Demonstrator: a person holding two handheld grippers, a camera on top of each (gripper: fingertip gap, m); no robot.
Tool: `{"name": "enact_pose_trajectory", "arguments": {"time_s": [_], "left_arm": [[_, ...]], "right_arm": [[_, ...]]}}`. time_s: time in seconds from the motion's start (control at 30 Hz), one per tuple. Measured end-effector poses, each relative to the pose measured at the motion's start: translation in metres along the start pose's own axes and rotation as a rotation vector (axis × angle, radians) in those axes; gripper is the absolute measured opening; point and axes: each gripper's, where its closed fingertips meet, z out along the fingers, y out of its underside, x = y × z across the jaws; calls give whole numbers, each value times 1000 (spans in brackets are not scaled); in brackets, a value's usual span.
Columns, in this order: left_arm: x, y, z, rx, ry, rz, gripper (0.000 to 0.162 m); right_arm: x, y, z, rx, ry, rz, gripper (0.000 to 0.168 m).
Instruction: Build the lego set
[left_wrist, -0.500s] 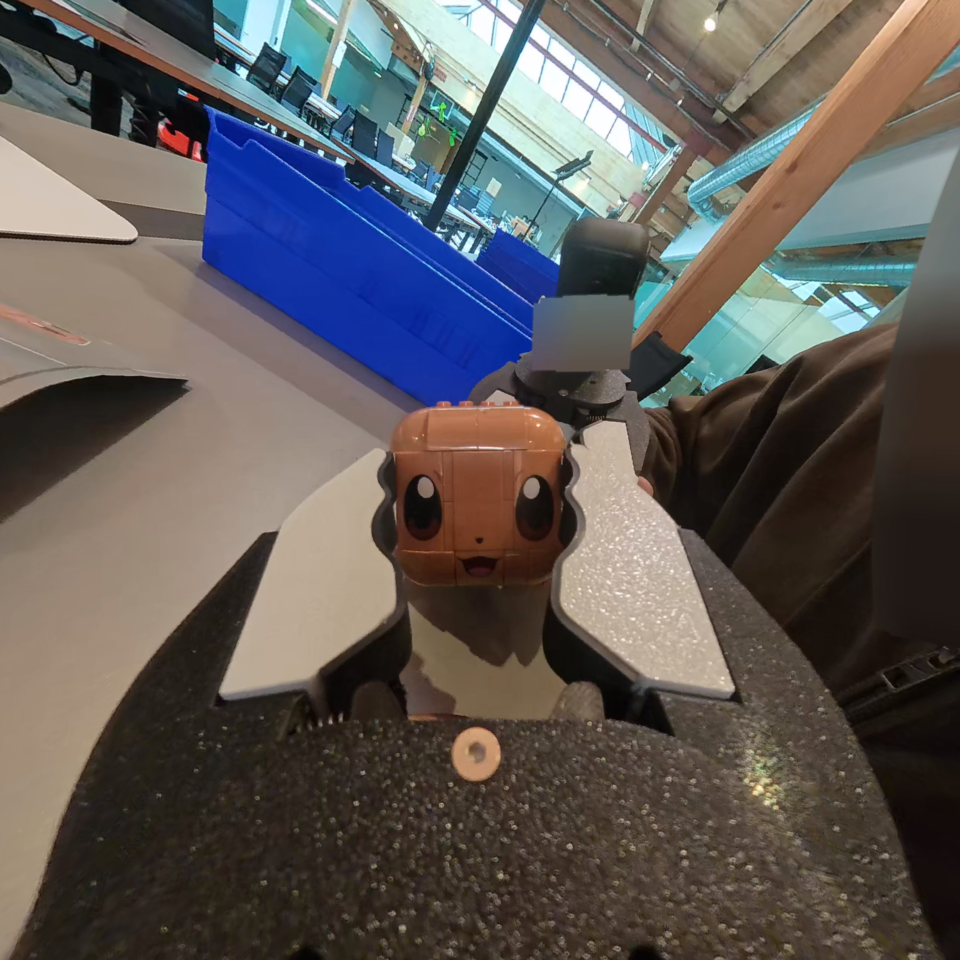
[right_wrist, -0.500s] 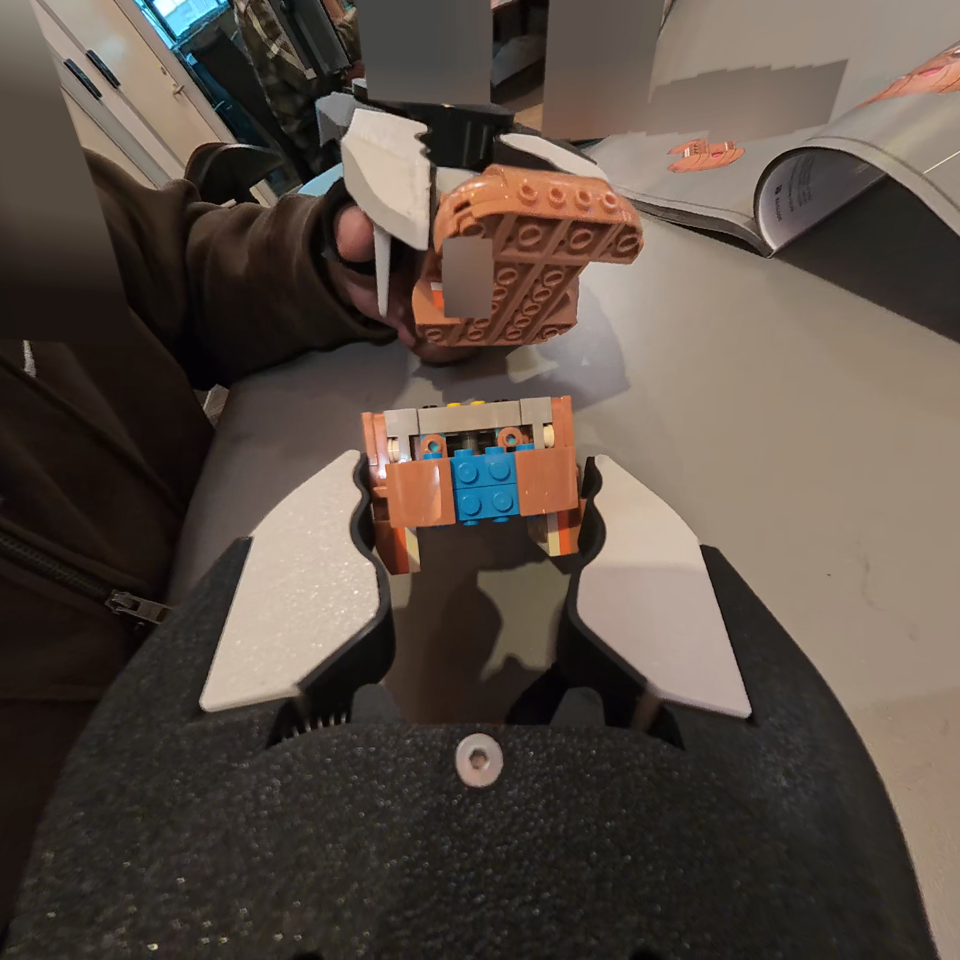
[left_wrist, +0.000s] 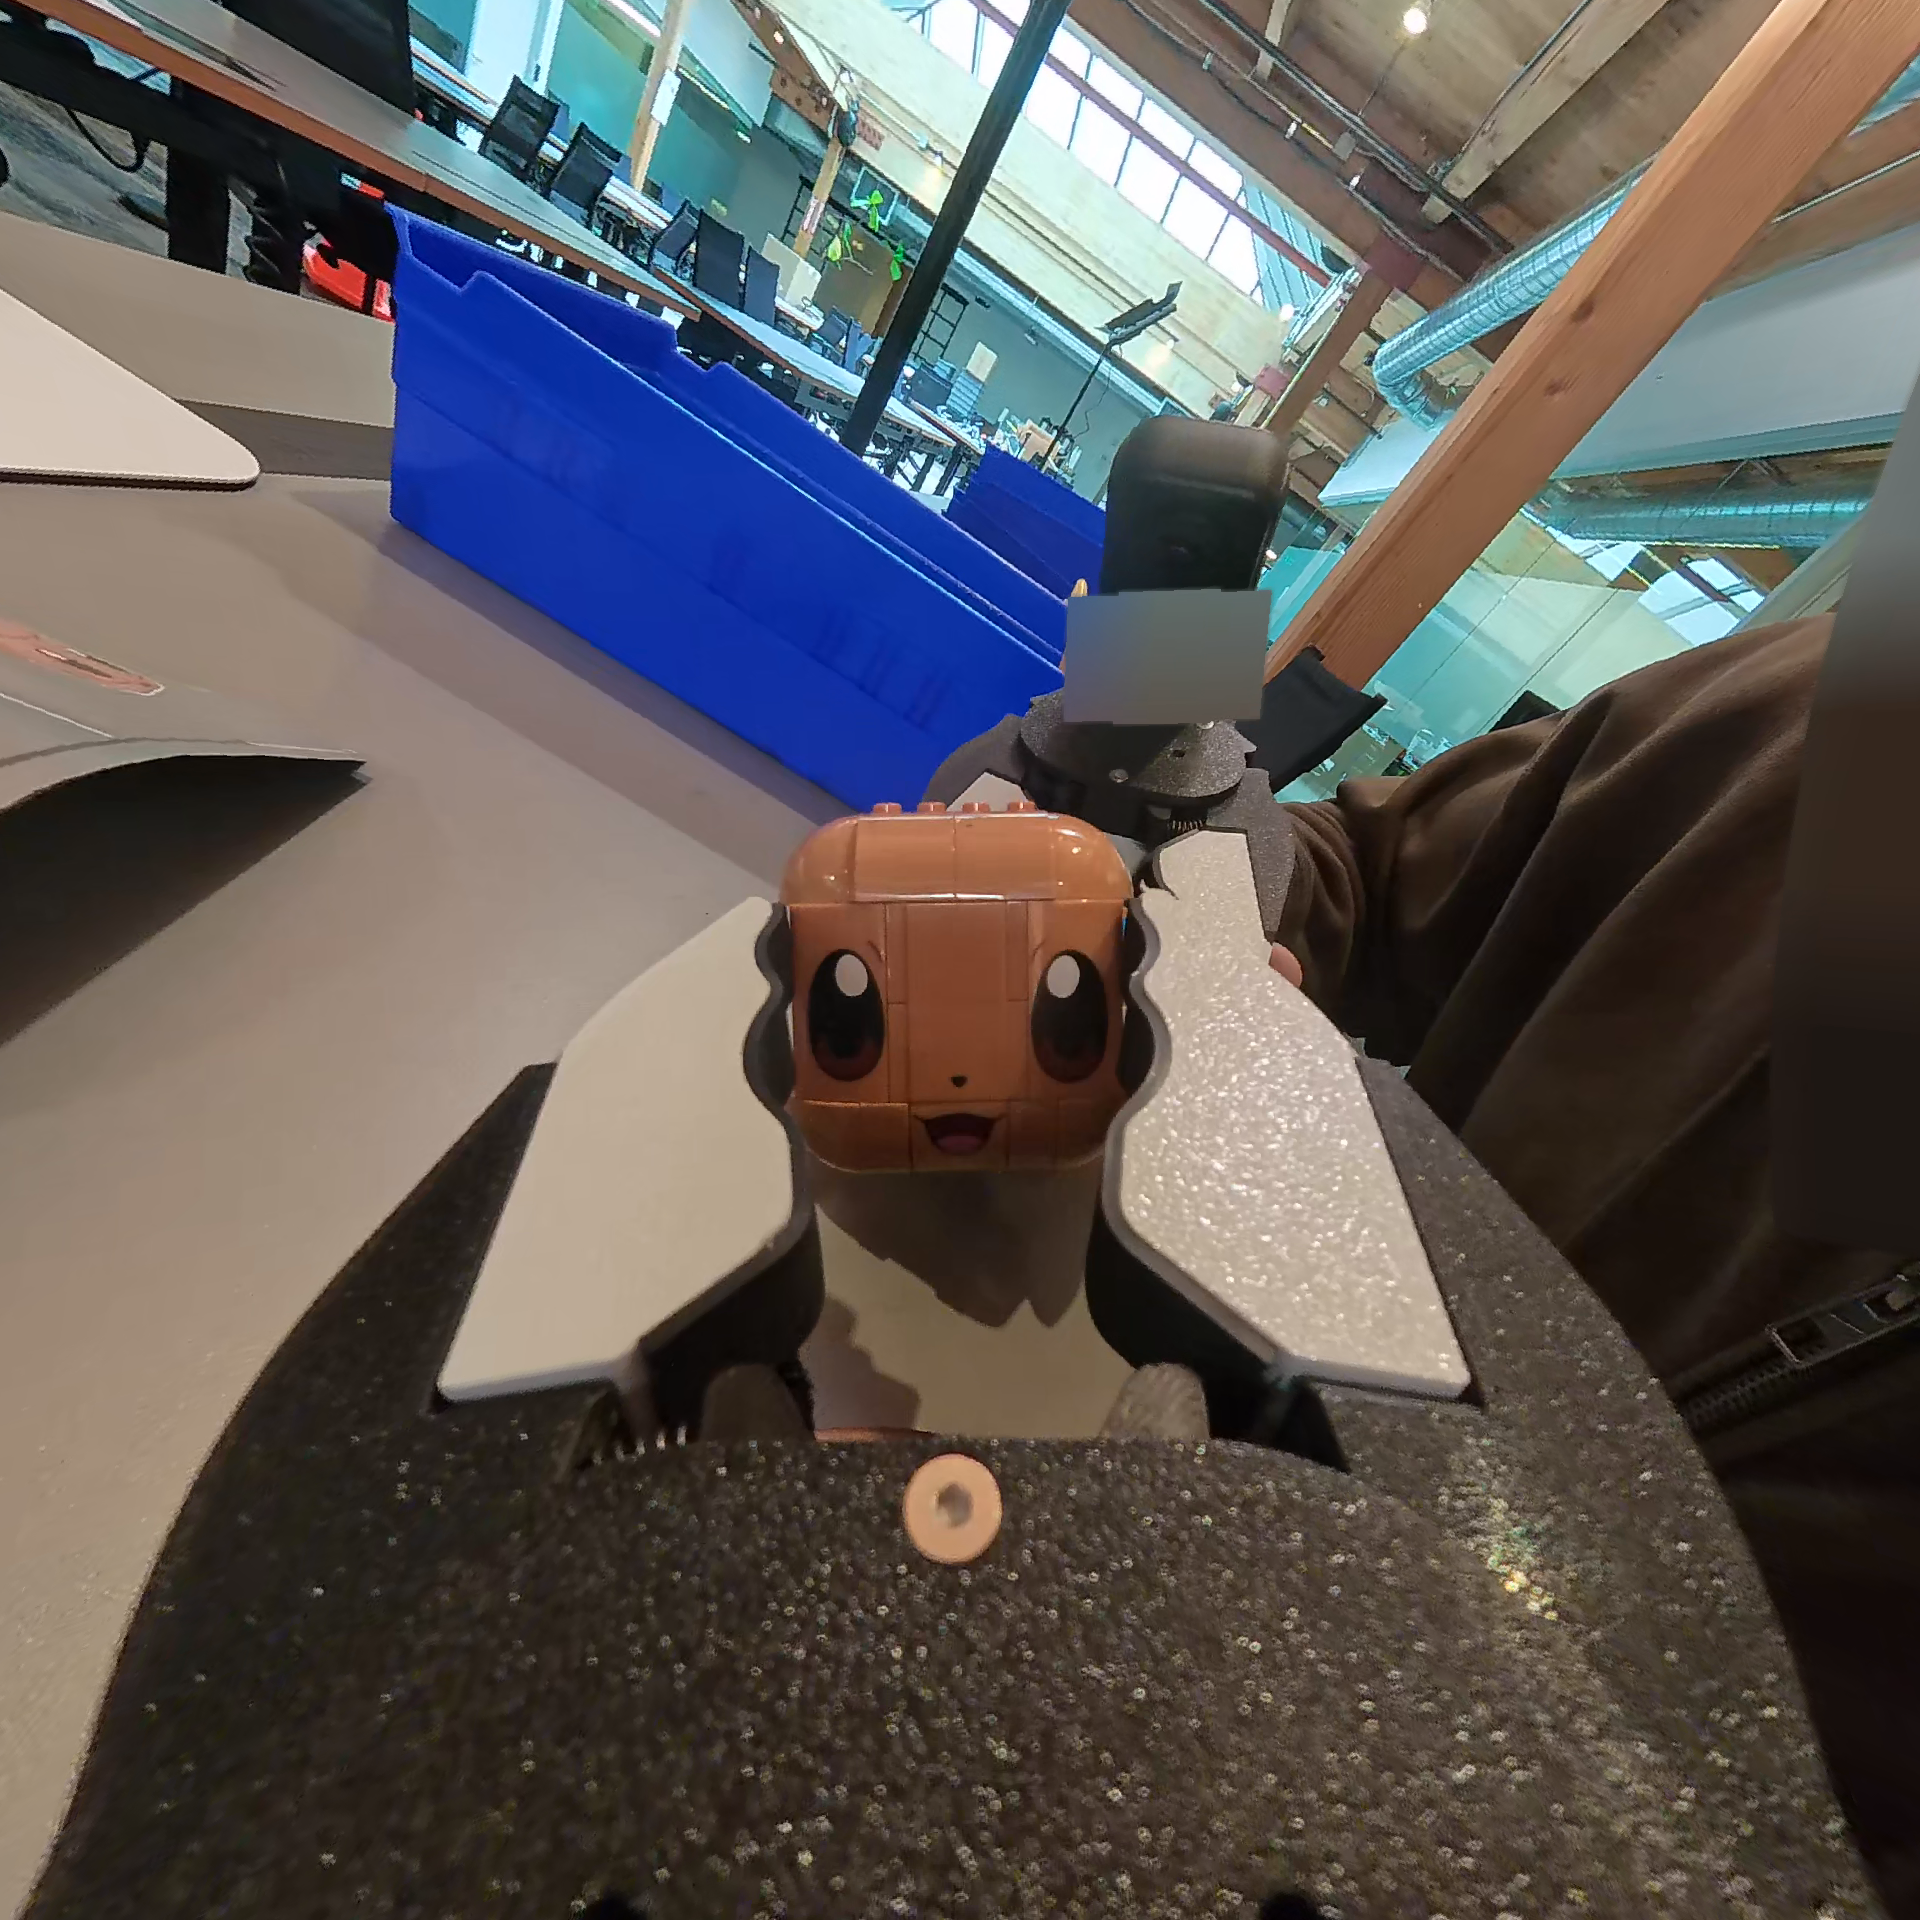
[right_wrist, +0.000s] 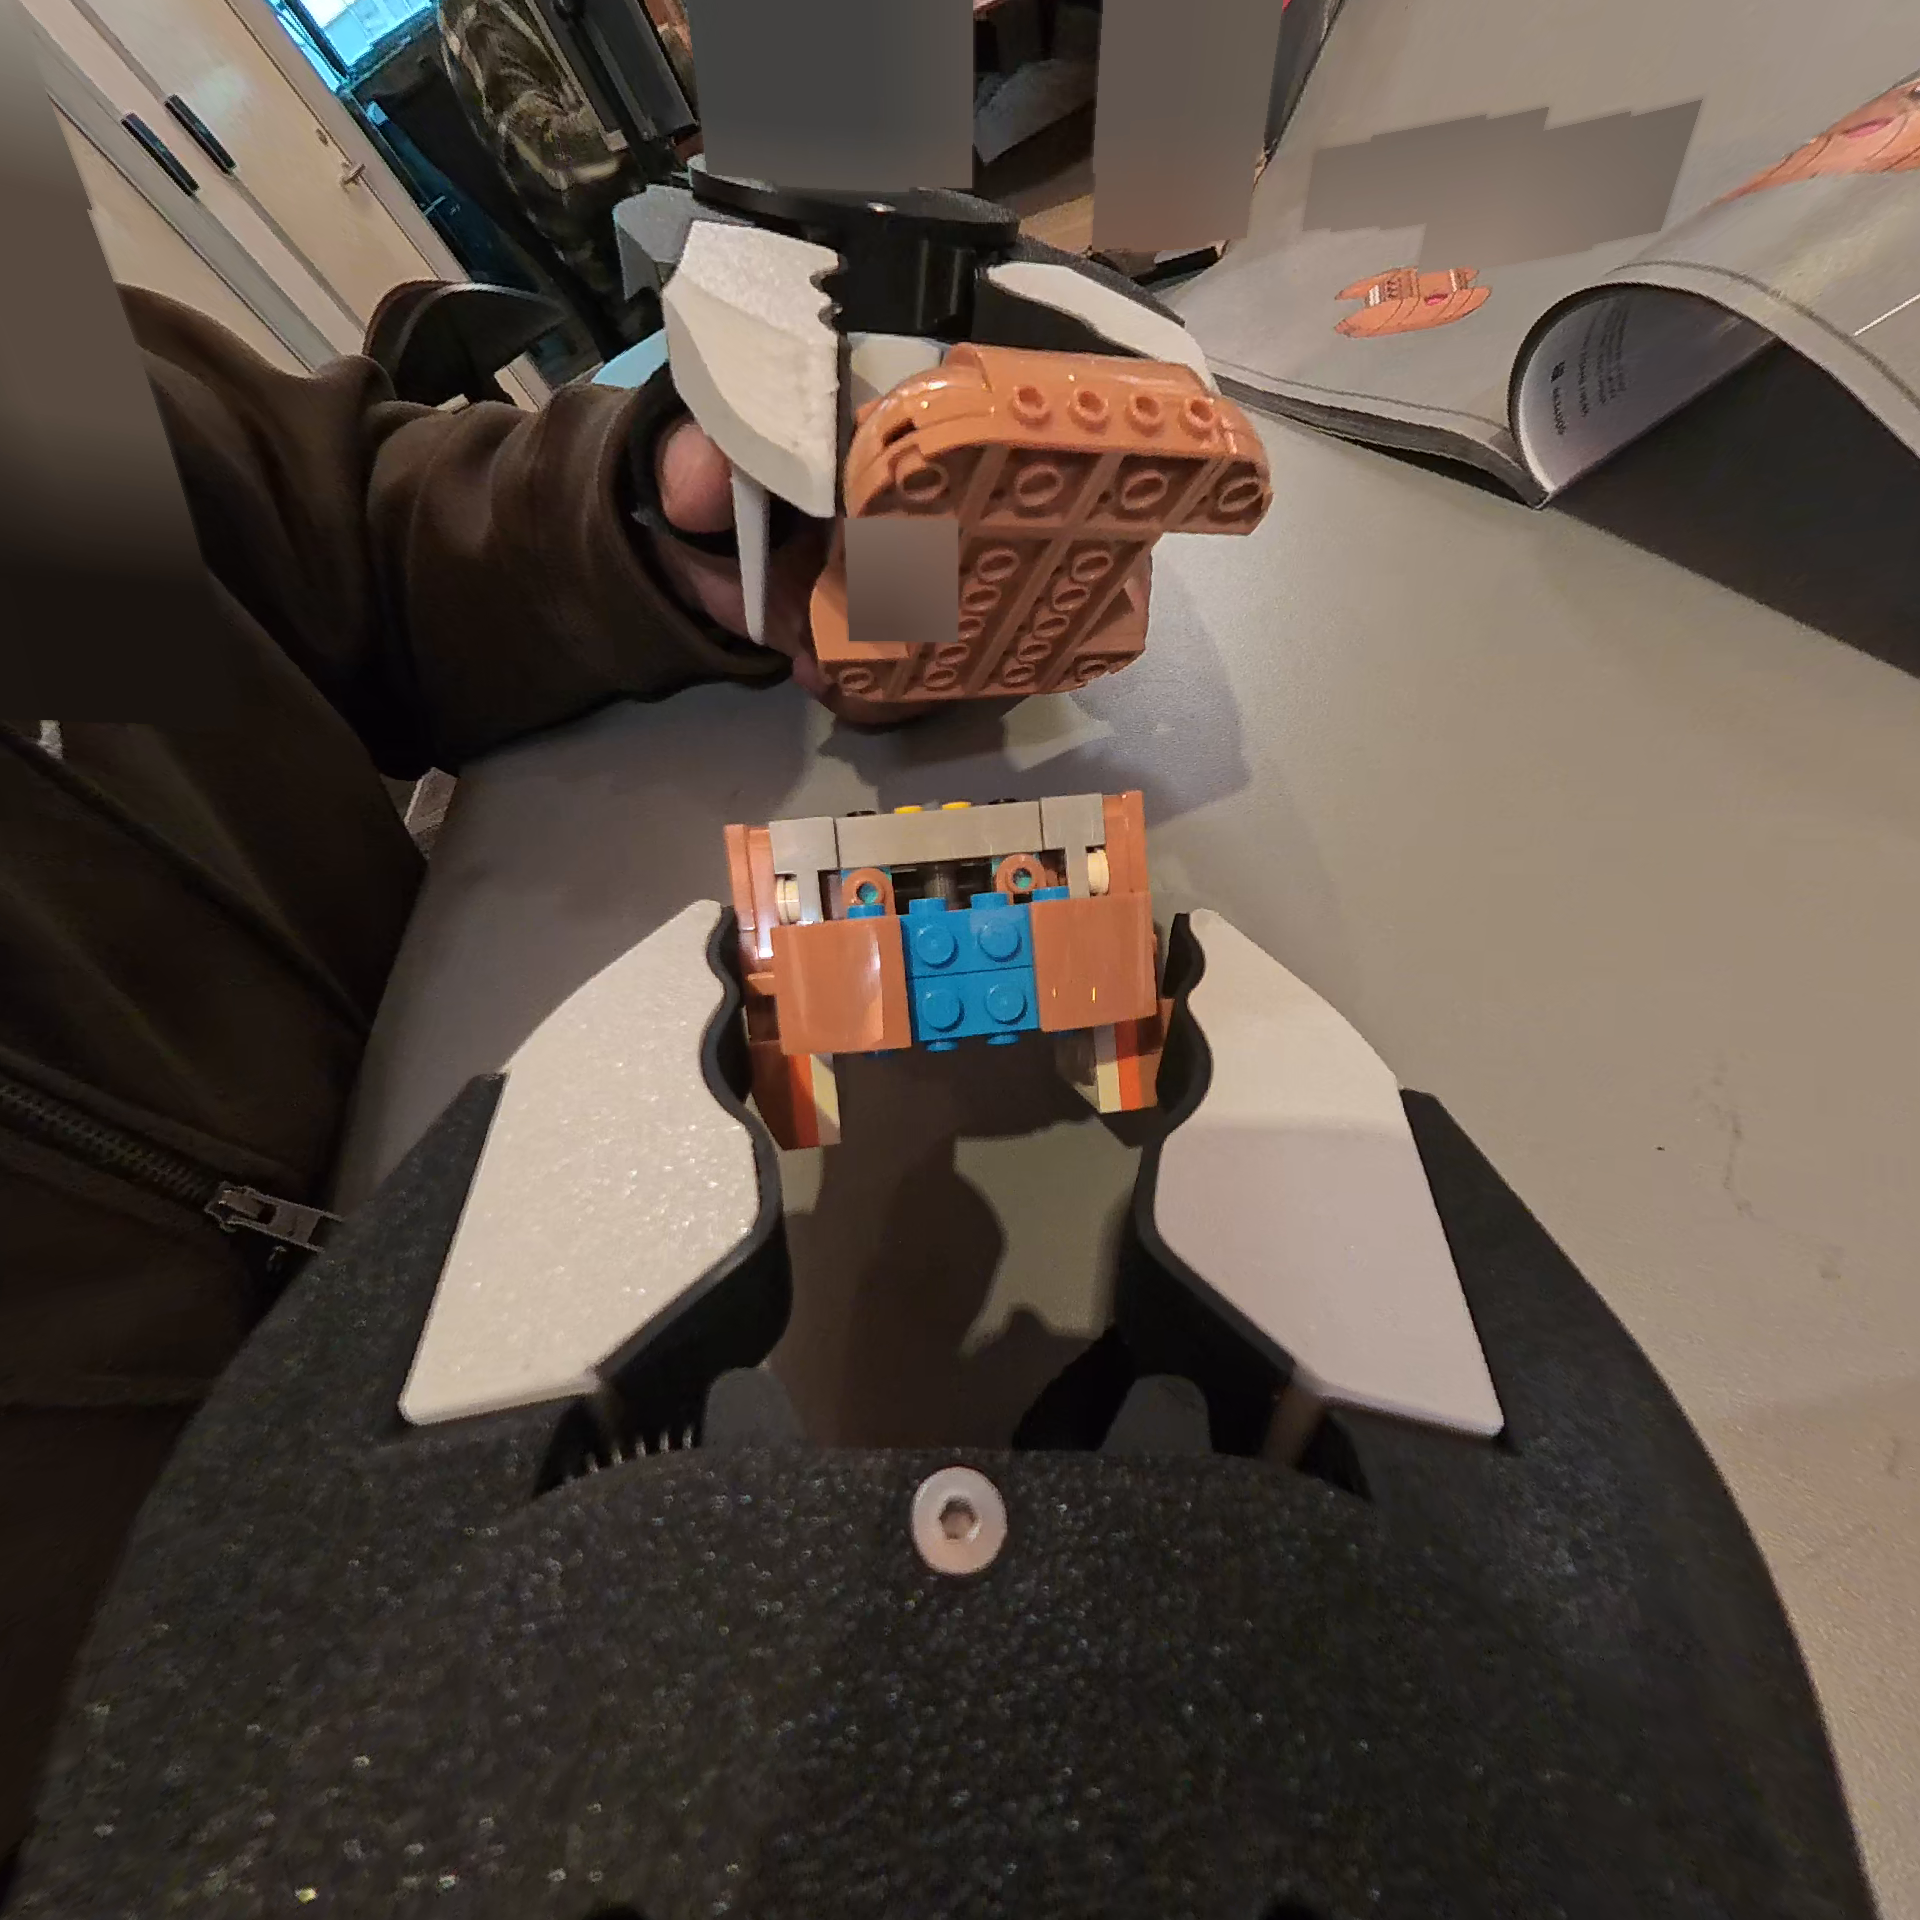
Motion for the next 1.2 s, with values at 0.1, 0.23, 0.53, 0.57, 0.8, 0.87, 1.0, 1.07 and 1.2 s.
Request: {"name": "enact_pose_trajectory", "arguments": {"time_s": [0.1,0.23,0.53,0.57,0.8,0.87,1.0,1.07,1.2], "left_arm": [[0,0,0,1,0,0,61],[0,0,0,2,1,-1,61],[0,0,0,3,4,0,61],[0,0,0,3,4,0,61],[1,-1,0,4,6,2,61],[1,0,0,3,6,2,60],[1,0,0,2,5,3,60],[0,0,0,2,4,2,61],[0,0,0,2,-3,4,61]], "right_arm": [[0,0,0,0,0,1,77],[0,0,0,-2,-1,1,77],[0,0,1,-5,0,1,77],[0,0,1,-5,0,1,77],[1,0,1,-7,0,1,77],[1,0,1,-7,1,2,77],[1,1,2,-9,3,2,77],[2,1,2,-11,9,6,77],[14,3,5,-49,84,49,78]]}}
